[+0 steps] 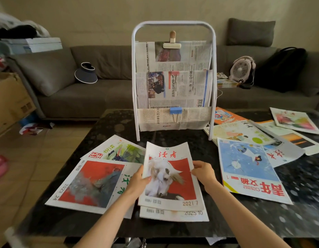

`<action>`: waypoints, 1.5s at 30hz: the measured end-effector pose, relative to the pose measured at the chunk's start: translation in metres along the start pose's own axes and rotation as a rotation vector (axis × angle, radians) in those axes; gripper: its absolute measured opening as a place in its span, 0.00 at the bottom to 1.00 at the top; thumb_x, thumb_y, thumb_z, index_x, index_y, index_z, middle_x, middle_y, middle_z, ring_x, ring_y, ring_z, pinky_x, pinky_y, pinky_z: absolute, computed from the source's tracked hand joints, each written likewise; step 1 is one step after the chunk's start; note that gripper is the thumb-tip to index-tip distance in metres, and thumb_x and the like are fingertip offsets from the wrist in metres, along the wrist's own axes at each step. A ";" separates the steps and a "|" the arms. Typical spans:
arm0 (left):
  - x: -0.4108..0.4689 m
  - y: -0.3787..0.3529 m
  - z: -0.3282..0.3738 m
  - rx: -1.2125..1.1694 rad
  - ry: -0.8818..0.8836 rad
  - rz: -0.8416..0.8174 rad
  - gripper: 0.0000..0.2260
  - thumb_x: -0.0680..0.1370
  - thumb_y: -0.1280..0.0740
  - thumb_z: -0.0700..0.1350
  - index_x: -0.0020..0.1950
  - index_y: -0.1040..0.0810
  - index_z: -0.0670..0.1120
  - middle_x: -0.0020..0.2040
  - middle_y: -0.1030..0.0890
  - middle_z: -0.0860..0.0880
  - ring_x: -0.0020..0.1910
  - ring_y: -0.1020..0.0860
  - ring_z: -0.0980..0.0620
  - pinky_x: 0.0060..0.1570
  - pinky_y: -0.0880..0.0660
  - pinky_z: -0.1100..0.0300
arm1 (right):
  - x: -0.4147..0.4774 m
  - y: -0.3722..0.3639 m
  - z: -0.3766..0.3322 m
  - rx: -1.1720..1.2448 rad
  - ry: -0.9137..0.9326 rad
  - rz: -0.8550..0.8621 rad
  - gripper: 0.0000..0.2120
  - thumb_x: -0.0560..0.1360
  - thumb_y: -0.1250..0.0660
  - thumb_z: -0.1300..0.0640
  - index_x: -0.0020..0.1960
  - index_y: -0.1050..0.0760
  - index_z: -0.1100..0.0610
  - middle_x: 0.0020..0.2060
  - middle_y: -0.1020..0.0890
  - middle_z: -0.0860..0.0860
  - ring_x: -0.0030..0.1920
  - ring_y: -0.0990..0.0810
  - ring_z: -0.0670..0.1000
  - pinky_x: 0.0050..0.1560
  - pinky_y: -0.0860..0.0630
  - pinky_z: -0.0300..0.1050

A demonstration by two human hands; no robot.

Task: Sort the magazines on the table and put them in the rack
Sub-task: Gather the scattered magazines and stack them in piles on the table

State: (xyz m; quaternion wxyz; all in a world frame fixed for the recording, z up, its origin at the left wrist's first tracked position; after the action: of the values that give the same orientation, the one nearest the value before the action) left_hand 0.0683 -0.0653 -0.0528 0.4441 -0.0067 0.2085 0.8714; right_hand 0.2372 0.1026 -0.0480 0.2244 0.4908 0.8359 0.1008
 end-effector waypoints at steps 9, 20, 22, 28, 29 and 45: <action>-0.002 -0.018 0.008 -0.031 -0.041 -0.082 0.28 0.75 0.34 0.33 0.72 0.38 0.47 0.67 0.28 0.48 0.68 0.31 0.50 0.69 0.33 0.50 | 0.011 0.007 0.003 -0.360 0.014 0.116 0.07 0.75 0.35 0.62 0.51 0.20 0.59 0.50 0.18 0.55 0.43 0.20 0.53 0.41 0.24 0.43; -0.005 -0.023 -0.006 0.038 -0.108 0.198 0.22 0.78 0.38 0.35 0.71 0.35 0.46 0.63 0.29 0.48 0.62 0.31 0.55 0.62 0.32 0.61 | 0.003 0.019 0.018 -0.447 -0.353 -0.117 0.09 0.76 0.33 0.62 0.40 0.30 0.63 0.38 0.22 0.57 0.46 0.16 0.56 0.50 0.18 0.49; -0.003 -0.025 -0.004 0.014 -0.153 0.182 0.20 0.77 0.36 0.36 0.69 0.32 0.46 0.62 0.26 0.48 0.62 0.27 0.54 0.59 0.29 0.64 | 0.000 0.022 0.021 -0.426 -0.383 -0.150 0.09 0.75 0.32 0.62 0.40 0.30 0.63 0.37 0.22 0.58 0.41 0.18 0.54 0.52 0.19 0.50; 0.002 -0.026 0.000 0.199 -0.162 0.148 0.21 0.76 0.35 0.39 0.69 0.32 0.46 0.60 0.24 0.46 0.60 0.24 0.48 0.58 0.25 0.61 | -0.002 0.023 0.030 -0.441 -0.443 -0.202 0.11 0.74 0.30 0.61 0.41 0.32 0.62 0.35 0.24 0.56 0.36 0.22 0.52 0.53 0.19 0.48; -0.001 -0.027 0.002 0.239 -0.157 0.164 0.23 0.77 0.36 0.38 0.72 0.35 0.47 0.61 0.26 0.44 0.62 0.26 0.46 0.60 0.27 0.58 | -0.002 0.024 0.030 -0.441 -0.442 -0.197 0.11 0.74 0.30 0.60 0.41 0.32 0.62 0.36 0.24 0.56 0.36 0.22 0.52 0.54 0.19 0.47; -0.015 -0.100 0.092 0.613 -0.589 -0.057 0.10 0.81 0.42 0.43 0.57 0.23 0.48 0.61 0.24 0.52 0.63 0.28 0.56 0.61 0.34 0.66 | 0.012 0.180 0.037 -0.608 -0.212 0.335 0.11 0.73 0.35 0.56 0.51 0.25 0.62 0.43 0.22 0.57 0.49 0.22 0.59 0.44 0.25 0.47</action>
State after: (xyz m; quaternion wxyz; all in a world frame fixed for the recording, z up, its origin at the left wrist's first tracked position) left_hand 0.1715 0.0088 -0.0013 0.4901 0.3692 0.3221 0.7210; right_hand 0.3897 0.2007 -0.0136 0.4259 0.5395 0.6478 0.3286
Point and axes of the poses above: each hand's wrist, its own x-axis towards the middle knuckle, its own y-axis out of the back of the hand, z = x × y, the point moved 6 cm from there along x, towards the middle knuckle
